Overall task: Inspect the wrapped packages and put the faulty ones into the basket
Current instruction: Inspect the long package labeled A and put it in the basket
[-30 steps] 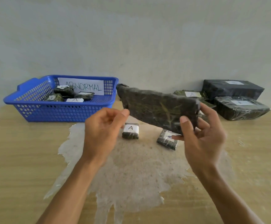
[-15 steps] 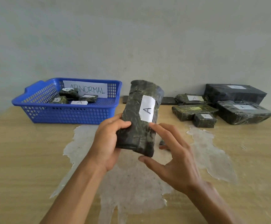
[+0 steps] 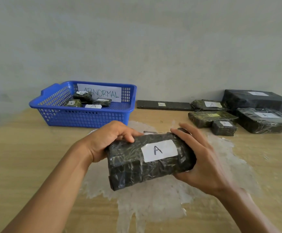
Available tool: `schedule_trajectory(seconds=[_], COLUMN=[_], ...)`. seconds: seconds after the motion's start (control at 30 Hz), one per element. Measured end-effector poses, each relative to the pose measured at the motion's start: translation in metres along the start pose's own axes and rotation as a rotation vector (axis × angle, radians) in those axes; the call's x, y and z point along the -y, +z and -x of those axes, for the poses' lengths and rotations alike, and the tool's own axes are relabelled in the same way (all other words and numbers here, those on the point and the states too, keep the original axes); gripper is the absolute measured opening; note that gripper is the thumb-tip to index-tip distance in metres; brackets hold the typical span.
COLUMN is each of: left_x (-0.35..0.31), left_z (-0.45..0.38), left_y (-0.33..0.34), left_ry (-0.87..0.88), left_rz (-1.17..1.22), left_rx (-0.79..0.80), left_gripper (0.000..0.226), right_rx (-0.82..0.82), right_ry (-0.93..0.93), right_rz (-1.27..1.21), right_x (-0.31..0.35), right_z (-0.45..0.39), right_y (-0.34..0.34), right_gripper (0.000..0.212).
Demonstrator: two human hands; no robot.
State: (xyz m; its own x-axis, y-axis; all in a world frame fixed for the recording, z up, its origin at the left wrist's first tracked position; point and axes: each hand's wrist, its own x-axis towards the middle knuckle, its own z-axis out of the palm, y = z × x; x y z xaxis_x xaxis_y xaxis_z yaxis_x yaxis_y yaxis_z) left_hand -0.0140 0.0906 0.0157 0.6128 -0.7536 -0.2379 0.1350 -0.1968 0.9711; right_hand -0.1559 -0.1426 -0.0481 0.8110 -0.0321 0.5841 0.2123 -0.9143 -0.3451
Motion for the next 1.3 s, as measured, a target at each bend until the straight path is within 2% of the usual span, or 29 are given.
schedule_trajectory(seconds=[0.13,0.2,0.27,0.47,0.63,0.73,0.8,0.93,1.03,1.1,1.17,1.2,1.3], left_x=[0.0,0.004,0.009,0.009,-0.002,-0.005,0.002,0.041,0.073,0.089,0.097,0.099,0.092], left_z=[0.008,0.013,0.02,0.037,0.048,0.054,0.055,0.059,0.063,0.063,0.063,0.062,0.061], left_y=[-0.008,-0.017,-0.025,-0.05,-0.079,-0.107,-0.131,-0.182,-0.21,-0.222,-0.226,-0.226,-0.219], left_ry=[0.077,0.109,0.129,0.204,0.262,0.331,0.373,0.326,0.27,0.206,0.173,0.176,0.174], left_rz=[-0.012,0.068,0.135,0.163,0.191,0.325,0.343,0.065,-0.084,-0.131,-0.152,-0.155,-0.196], left_rx=[-0.103,-0.166,-0.163,-0.248,-0.323,-0.405,-0.567,-1.042,-1.238,-1.297,-1.322,-1.326,-1.331], left_gripper=[0.039,0.038,0.039,0.039,0.036,0.037,0.03,0.011,0.01,0.008,0.016,0.014,0.009], right_rx=[-0.049,-0.103,-0.121,0.135,0.223,0.201,0.171,0.148,0.171,0.254,0.39,0.469,0.68], right_ry=[0.001,0.029,0.064,0.007,-0.058,-0.045,-0.028,0.054,0.126,0.183,0.237,0.262,0.308], right_rz=[-0.053,-0.062,-0.054,0.081,0.13,0.124,0.09,-0.021,-0.048,-0.104,-0.18,-0.208,-0.213], right_x=[0.008,0.011,0.015,0.045,0.081,0.094,0.101,0.113,0.111,0.107,0.103,0.102,0.101], right_z=[0.0,-0.002,-0.007,-0.038,-0.083,-0.116,-0.14,-0.192,-0.234,-0.26,-0.278,-0.284,-0.294], right_y=[0.005,0.006,0.007,0.012,0.023,0.028,0.031,0.04,0.054,0.064,0.075,0.081,0.101], right_gripper=[0.092,0.093,0.097,0.107,0.101,0.099,0.098,0.096,0.097,0.085,0.07,0.065,0.07])
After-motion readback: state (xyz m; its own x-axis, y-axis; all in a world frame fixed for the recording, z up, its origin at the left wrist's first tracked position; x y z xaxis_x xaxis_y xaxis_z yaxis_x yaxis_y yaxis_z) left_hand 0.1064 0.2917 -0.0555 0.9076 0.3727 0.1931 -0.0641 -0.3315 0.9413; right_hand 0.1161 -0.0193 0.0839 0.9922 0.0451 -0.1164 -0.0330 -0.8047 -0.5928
